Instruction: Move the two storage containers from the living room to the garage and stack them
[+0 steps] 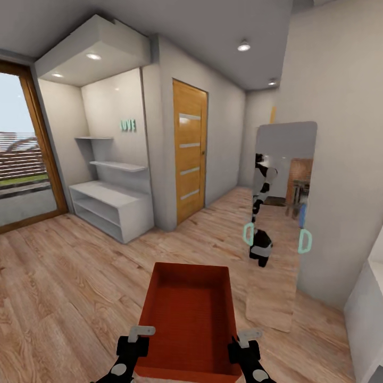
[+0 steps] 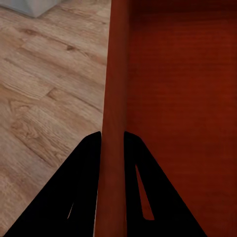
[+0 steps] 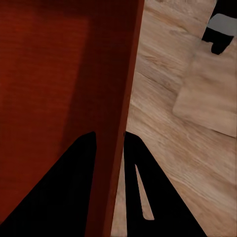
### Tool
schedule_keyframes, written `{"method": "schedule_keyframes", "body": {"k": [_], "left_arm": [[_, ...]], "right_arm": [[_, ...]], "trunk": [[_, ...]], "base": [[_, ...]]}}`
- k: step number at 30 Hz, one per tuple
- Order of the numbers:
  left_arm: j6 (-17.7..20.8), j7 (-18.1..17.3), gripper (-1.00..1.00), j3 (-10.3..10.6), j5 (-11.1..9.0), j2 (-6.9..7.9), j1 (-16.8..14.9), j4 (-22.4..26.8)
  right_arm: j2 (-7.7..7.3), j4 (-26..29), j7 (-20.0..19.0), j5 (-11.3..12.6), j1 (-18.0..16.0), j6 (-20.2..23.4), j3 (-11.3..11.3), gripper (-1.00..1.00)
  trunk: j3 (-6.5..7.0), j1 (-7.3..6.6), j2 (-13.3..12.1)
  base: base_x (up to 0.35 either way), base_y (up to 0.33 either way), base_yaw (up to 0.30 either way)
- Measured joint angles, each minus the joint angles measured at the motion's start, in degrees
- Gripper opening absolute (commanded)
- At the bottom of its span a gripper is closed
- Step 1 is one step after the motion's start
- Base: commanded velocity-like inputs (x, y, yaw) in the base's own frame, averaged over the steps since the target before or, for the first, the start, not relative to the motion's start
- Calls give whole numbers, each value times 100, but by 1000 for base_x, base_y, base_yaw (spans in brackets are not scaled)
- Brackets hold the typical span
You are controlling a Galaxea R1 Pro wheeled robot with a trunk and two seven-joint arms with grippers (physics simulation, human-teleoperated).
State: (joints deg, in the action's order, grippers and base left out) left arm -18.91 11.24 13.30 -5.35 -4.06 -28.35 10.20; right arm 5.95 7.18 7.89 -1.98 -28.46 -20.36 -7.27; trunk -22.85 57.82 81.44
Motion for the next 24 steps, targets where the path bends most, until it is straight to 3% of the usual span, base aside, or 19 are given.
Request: {"method": "schedule_keyframes", "body": {"k": [8,24], "left_arm": [[0,-1,-100,-1,1,0,1,2],[1,-1,-100,2,-5,0,3,1]], "right_arm": [[0,0,1,-2,0,-2,1,-100],[0,-3,0,-10,-1,0,7,-100]], "trunk": [[0,0,0],[0,0,0]], "base": [[337,149,0],[339,13,0]]}}
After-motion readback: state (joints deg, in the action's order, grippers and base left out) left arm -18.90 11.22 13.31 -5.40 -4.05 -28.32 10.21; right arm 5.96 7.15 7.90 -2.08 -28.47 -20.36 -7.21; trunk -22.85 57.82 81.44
